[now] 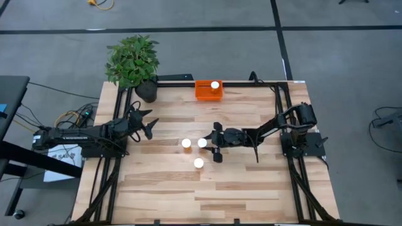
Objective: Pick and place pill bottles into a basket
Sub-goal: Put the top right orange pill bottle into the orange bin
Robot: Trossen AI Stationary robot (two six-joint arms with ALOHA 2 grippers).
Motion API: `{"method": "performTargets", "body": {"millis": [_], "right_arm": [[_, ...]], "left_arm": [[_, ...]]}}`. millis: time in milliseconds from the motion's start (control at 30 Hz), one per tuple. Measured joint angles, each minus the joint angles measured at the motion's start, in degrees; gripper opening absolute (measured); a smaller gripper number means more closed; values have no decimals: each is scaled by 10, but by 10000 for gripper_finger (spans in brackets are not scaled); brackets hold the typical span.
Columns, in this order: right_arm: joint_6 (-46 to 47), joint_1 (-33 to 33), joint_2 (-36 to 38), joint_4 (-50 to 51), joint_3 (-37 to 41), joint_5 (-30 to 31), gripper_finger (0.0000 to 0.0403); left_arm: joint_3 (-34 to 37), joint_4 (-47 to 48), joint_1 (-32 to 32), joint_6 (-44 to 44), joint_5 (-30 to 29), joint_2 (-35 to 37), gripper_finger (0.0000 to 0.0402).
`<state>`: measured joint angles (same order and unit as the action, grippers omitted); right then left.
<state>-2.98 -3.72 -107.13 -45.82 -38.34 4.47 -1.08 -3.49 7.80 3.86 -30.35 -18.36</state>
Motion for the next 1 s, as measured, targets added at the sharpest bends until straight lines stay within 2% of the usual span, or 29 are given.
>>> {"method": "performTargets", "body": {"millis": [200,433,667,1000], "right_arm": [[0,27,0,2,-10,0,199],[0,63,18,9,-18,1,189],[-7,109,113,81,-18,1,196],[-69,187,246,180,-18,-6,190]], "left_arm": [[0,0,0,0,0,0,263],[0,0,0,0,0,0,263],[0,0,0,0,0,0,263],[0,0,0,0,0,0,263]]}}
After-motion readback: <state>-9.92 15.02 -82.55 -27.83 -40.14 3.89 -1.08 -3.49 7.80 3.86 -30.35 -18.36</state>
